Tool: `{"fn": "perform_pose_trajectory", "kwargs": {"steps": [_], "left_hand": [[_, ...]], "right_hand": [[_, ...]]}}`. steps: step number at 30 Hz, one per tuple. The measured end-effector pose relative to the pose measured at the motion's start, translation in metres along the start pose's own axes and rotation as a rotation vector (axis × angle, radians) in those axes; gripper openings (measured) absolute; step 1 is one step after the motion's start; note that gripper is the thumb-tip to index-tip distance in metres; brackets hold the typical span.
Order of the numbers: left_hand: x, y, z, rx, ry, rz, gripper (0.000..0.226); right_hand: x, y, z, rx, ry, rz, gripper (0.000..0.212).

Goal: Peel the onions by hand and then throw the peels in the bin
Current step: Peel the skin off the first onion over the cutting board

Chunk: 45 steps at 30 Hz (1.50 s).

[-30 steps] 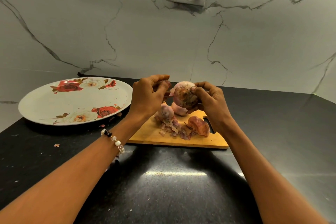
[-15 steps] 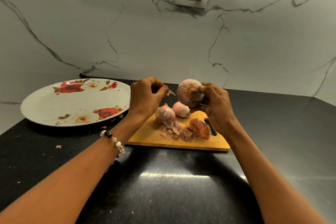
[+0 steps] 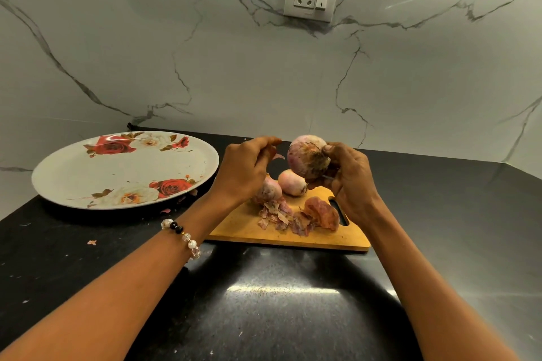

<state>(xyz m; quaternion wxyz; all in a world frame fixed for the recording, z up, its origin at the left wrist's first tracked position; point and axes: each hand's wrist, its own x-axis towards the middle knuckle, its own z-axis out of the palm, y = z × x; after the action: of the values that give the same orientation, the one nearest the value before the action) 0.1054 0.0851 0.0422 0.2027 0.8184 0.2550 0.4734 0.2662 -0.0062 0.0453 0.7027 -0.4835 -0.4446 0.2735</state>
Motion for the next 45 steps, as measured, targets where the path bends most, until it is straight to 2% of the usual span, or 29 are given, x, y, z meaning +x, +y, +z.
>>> {"fn": "perform_pose_trajectory", "kwargs": {"steps": [5, 10, 13, 16, 18, 29, 35, 38, 41, 45], "left_hand": [[0.0, 0.007, -0.002, -0.019, -0.032, 0.0, 0.047], [0.0, 0.007, -0.001, -0.15, -0.025, -0.001, 0.053], [0.002, 0.005, -0.003, -0.098, 0.069, 0.135, 0.04], [0.003, -0.001, -0.005, 0.044, 0.021, 0.324, 0.036], [0.003, -0.004, -0.005, 0.087, -0.013, 0.372, 0.033], [0.004, -0.009, -0.012, 0.058, -0.104, 0.379, 0.034], [0.002, -0.005, -0.013, 0.113, -0.124, 0.443, 0.036], [0.002, -0.006, -0.012, 0.154, -0.105, 0.452, 0.036], [0.002, -0.01, -0.01, 0.181, -0.052, 0.442, 0.032], [0.004, -0.009, -0.011, 0.052, 0.048, 0.319, 0.031]], "right_hand": [[0.001, 0.002, 0.001, -0.042, -0.045, -0.009, 0.016], [0.002, 0.007, 0.0, -0.131, -0.058, -0.02, 0.014], [0.001, 0.007, 0.001, -0.199, -0.079, -0.034, 0.02], [0.0, 0.006, 0.0, -0.249, -0.103, -0.053, 0.018], [-0.001, 0.006, 0.0, -0.271, -0.116, -0.06, 0.015], [0.001, 0.008, -0.003, -0.453, -0.197, -0.167, 0.015], [0.001, 0.008, -0.004, -0.446, -0.211, -0.214, 0.014], [0.001, 0.01, -0.004, -0.443, -0.215, -0.217, 0.014], [0.0, 0.01, -0.003, -0.425, -0.221, -0.218, 0.025], [0.002, 0.011, -0.004, -0.371, -0.203, -0.179, 0.021]]}}
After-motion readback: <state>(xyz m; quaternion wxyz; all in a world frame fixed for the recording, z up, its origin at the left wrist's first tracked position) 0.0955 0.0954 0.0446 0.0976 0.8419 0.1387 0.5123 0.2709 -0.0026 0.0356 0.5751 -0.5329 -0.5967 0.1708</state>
